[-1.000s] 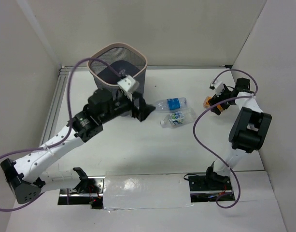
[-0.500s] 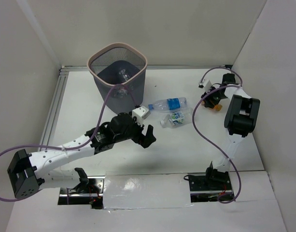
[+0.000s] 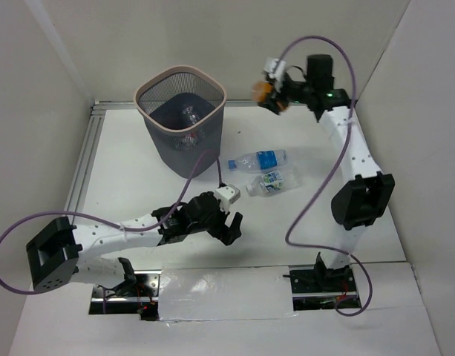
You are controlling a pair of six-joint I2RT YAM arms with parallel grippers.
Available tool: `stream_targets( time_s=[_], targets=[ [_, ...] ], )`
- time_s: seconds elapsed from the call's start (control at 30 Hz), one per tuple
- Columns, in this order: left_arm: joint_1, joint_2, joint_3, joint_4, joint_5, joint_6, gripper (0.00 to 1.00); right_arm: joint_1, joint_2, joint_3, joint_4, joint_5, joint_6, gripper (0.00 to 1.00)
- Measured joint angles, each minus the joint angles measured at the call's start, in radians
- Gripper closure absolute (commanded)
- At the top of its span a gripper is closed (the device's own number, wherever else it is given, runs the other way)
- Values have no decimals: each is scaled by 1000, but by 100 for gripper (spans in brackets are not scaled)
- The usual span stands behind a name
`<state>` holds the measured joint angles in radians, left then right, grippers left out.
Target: Put the plastic bottles in the bin
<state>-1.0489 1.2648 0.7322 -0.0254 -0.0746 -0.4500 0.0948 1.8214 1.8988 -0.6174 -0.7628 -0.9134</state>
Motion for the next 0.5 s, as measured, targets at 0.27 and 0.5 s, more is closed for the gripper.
stream_targets(
  time_s=[0.27, 0.5],
  targets=[
    [-19, 63, -9, 40, 2, 6, 0, 419, 134, 435, 349, -3, 435, 77],
    [-29, 55, -28, 73, 0, 11, 0, 441, 336, 539, 393, 58, 635, 34]
  ],
)
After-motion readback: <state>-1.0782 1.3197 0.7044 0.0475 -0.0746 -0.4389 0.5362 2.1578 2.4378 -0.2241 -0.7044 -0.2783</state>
